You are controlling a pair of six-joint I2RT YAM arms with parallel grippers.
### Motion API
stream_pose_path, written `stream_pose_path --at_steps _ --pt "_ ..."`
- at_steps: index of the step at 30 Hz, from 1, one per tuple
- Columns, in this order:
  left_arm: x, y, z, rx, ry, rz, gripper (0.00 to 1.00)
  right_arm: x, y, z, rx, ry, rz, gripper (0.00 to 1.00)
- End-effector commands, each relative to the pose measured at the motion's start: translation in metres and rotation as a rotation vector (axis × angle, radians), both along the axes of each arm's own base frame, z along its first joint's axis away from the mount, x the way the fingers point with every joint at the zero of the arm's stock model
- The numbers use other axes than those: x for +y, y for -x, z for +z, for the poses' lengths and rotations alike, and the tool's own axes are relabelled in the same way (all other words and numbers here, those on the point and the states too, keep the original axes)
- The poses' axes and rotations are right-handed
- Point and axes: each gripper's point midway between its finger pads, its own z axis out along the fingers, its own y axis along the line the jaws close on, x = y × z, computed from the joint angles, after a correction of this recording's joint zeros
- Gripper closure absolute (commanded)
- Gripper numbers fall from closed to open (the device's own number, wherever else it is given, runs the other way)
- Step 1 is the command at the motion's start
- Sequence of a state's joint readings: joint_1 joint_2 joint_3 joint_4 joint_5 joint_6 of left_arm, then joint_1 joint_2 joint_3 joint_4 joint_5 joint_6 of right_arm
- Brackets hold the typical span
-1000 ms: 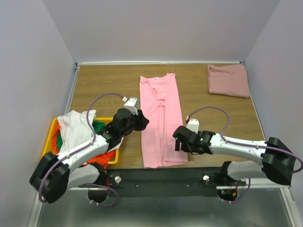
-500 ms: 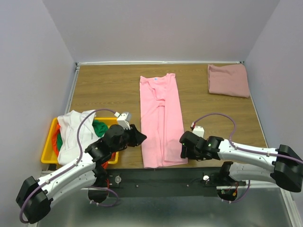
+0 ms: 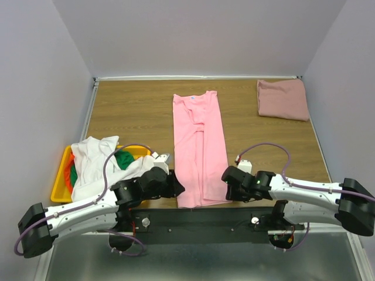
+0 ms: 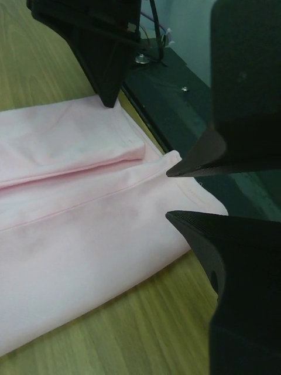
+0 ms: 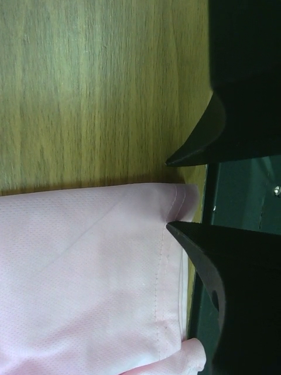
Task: Fold and stack the t-shirts
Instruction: Fold the tshirt
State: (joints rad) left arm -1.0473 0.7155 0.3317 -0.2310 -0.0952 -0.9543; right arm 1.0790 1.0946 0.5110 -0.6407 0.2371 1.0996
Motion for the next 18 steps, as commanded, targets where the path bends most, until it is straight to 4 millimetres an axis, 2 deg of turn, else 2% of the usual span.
stream_pose_path --at_steps 1,2,7,12,18 --pt "0.006 0.002 -0.015 0.045 -0.104 0.059 0.63 -0.006 0.008 -0.007 0.03 0.029 -0.006 0.53" --pt "0.009 0.005 -0.022 0.057 -0.139 0.055 0.63 -0.006 0.007 -0.007 0.027 0.031 -0.009 0.54" --pt "0.014 0.013 -0.03 0.074 -0.242 0.066 0.63 -0.009 0.008 -0.009 0.028 0.04 -0.012 0.66" --pt "0.012 0.023 -0.026 0.106 -0.182 0.064 0.63 -0.01 0.009 -0.011 0.03 0.047 -0.004 0.76" --pt "0.012 0.038 -0.035 0.171 -0.154 0.046 0.62 -0.011 0.009 -0.012 0.026 0.053 -0.005 0.76"
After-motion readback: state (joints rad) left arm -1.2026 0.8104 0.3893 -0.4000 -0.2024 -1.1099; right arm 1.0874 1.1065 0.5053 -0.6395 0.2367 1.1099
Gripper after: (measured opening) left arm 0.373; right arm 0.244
